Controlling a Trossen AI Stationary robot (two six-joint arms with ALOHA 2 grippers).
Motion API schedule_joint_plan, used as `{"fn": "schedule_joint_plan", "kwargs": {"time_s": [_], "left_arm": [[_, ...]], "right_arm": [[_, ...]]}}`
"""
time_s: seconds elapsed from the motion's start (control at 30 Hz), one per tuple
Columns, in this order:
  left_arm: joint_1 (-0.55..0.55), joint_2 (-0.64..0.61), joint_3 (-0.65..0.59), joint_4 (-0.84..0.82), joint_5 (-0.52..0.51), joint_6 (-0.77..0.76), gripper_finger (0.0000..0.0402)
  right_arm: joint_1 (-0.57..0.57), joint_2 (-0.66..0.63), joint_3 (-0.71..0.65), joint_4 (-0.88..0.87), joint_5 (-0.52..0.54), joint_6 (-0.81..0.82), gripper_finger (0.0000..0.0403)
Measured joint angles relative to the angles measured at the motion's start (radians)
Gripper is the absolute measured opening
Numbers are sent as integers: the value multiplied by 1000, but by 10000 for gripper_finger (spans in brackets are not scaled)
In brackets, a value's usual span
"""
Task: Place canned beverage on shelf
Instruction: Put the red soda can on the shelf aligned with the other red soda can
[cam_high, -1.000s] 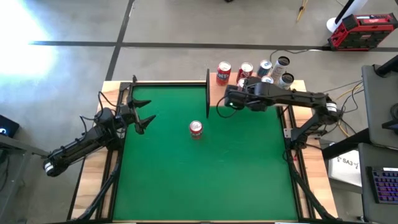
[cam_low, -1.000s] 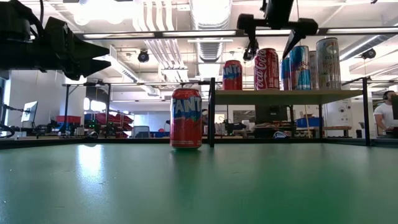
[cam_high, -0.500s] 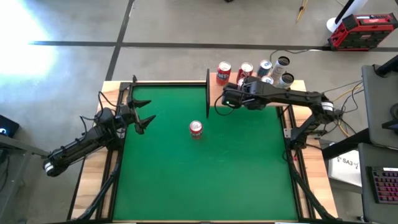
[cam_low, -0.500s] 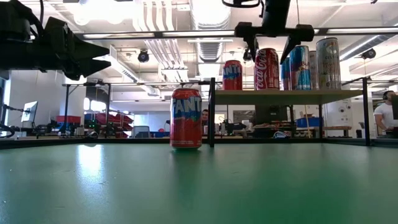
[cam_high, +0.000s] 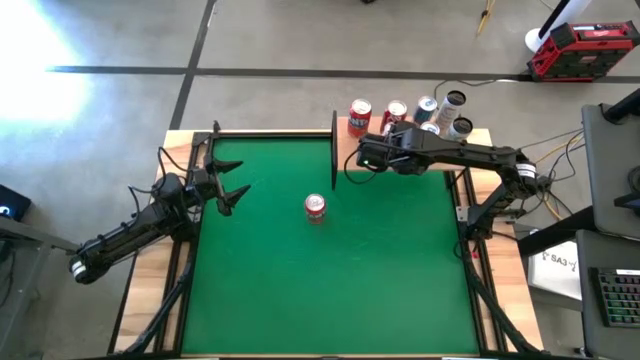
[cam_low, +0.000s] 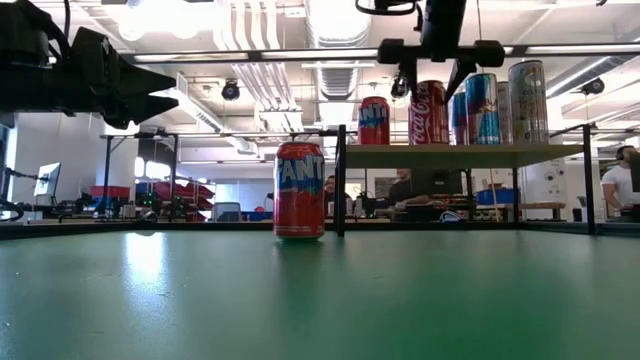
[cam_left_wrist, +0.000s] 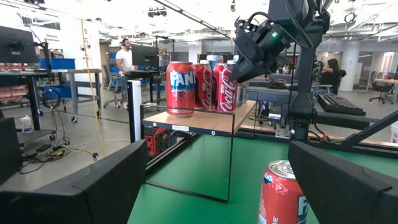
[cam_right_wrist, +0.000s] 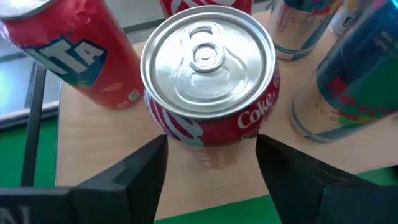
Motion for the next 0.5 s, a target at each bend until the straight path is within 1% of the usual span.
{"fn": "schedule_joint_plan", "kwargs": {"time_s": [0.17,0.27,0.37,0.5], "left_arm": [[0,0,0,0,0,0,372],[0,0,0,0,0,0,372],[0,0,0,0,0,0,372],[0,0,0,0,0,0,372]], "right_arm": [[2,0,0,-1,-8,-49,228],[2,0,0,-2,-35,-54,230],[3,-1,0,-4,-54,-49,242],[3,-2,0,-3,-52,-44,273]]}}
